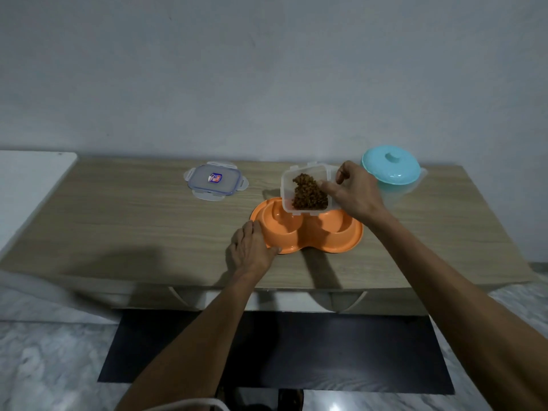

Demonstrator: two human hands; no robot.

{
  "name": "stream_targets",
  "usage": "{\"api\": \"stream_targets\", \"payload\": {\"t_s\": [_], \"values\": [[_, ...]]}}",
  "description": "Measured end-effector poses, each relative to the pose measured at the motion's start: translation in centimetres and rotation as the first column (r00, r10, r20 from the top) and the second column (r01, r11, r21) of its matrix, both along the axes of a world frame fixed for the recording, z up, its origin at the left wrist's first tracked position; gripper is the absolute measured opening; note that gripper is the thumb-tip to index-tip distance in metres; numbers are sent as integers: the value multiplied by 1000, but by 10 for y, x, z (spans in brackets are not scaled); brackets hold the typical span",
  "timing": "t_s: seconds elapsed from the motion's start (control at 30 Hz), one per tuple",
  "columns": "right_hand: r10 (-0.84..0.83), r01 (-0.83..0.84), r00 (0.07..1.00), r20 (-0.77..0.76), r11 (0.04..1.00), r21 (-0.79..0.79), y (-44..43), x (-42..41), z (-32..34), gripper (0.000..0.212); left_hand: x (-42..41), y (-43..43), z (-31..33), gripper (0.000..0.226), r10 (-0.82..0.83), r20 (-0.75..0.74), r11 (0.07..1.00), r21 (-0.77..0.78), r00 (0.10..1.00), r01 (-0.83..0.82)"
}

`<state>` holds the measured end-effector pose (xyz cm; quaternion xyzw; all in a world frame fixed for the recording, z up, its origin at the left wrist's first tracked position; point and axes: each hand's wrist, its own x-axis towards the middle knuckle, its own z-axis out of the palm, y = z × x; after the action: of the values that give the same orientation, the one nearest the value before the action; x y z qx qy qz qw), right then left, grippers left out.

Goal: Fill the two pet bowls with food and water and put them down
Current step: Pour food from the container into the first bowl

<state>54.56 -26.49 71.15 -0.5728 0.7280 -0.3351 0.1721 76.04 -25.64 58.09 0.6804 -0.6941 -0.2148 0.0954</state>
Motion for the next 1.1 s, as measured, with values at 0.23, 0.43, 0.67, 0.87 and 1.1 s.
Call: {"api": "stream_targets", "payload": {"t_s": [0.23,0.43,0.67,0.87,1.1], "values": [[80,-84,983,-167,996,-15,6,9,2,39,-6,-3,7,79,28,57,999,36,998,-30],[153,-163,961,-230,986,-25,11,16,3,41,-7,-2,8,79,30,67,999,40,997,-32],[162,-173,952,-261,985,-19,13,18,1,40,-7,-2,6,77,25,53,999,39,998,-28],[166,-177,951,-261,984,-17,16,19,1,41,-6,-3,4,76,24,45,999,26,999,-25],[173,-184,945,-278,983,-17,18,20,2,40,-5,-3,3,78,28,43,999,24,999,-29]]}}
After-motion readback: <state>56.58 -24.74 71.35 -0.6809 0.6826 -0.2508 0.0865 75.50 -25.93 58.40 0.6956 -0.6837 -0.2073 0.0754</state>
